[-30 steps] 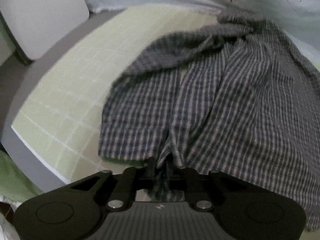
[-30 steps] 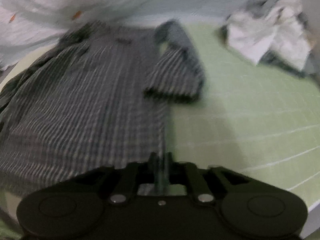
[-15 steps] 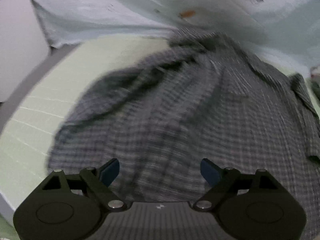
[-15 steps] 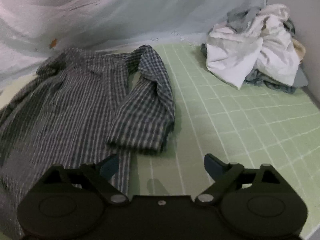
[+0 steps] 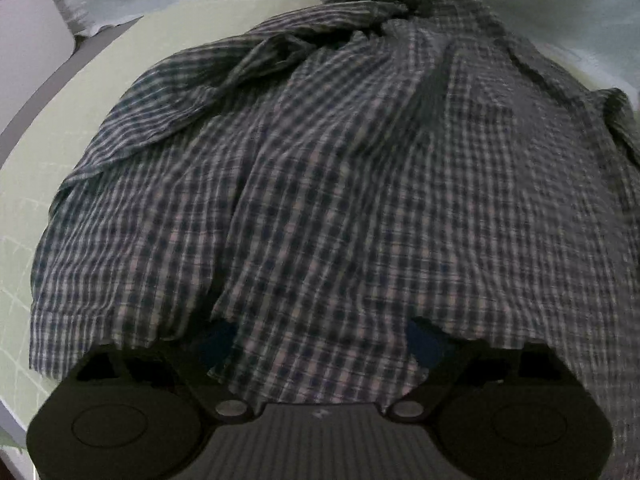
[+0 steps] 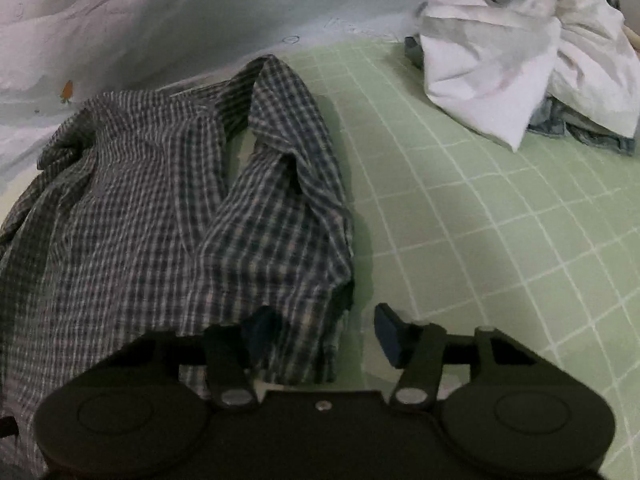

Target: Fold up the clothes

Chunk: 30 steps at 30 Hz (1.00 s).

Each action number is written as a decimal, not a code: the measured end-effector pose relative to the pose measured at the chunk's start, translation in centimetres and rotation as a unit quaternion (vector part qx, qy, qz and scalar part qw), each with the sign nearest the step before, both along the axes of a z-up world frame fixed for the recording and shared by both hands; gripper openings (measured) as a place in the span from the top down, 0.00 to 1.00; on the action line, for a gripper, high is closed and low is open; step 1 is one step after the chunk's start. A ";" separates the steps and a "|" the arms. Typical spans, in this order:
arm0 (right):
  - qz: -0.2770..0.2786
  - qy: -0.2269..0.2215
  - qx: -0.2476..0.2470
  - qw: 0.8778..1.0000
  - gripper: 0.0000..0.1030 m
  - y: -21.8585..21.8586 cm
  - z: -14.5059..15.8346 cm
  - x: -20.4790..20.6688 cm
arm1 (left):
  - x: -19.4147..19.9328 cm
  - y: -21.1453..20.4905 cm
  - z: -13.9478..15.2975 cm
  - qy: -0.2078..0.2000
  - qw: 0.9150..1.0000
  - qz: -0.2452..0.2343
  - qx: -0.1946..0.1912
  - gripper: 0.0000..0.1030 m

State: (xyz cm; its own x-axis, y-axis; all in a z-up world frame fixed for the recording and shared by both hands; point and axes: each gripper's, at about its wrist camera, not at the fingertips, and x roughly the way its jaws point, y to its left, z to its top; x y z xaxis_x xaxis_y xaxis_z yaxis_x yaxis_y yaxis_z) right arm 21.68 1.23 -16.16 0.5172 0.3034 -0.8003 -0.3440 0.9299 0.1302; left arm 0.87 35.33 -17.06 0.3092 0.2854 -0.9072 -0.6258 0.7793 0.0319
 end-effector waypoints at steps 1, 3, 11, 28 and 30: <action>0.012 -0.004 -0.009 1.000 0.60 0.2 0.0 0.0 | 0.0 0.1 -0.1 0.000 1.000 0.004 -0.002 0.00; 0.035 -0.006 -0.015 0.999 0.73 0.3 0.2 0.2 | 0.1 0.1 -0.1 -0.002 1.000 0.006 -0.003 0.00; 0.039 -0.142 -0.161 0.976 0.86 -0.4 2.9 1.2 | 0.4 -0.2 -0.2 0.000 1.000 -0.002 -0.004 0.00; 0.009 -0.139 -0.197 0.971 0.57 -5.0 1.0 -3.5 | 0.5 -0.1 -0.2 0.000 1.000 -0.006 -0.005 0.00; -0.010 -0.151 -0.175 0.973 0.53 -5.7 1.9 -3.3 | 0.5 -0.1 -0.2 0.001 1.000 -0.005 -0.005 0.00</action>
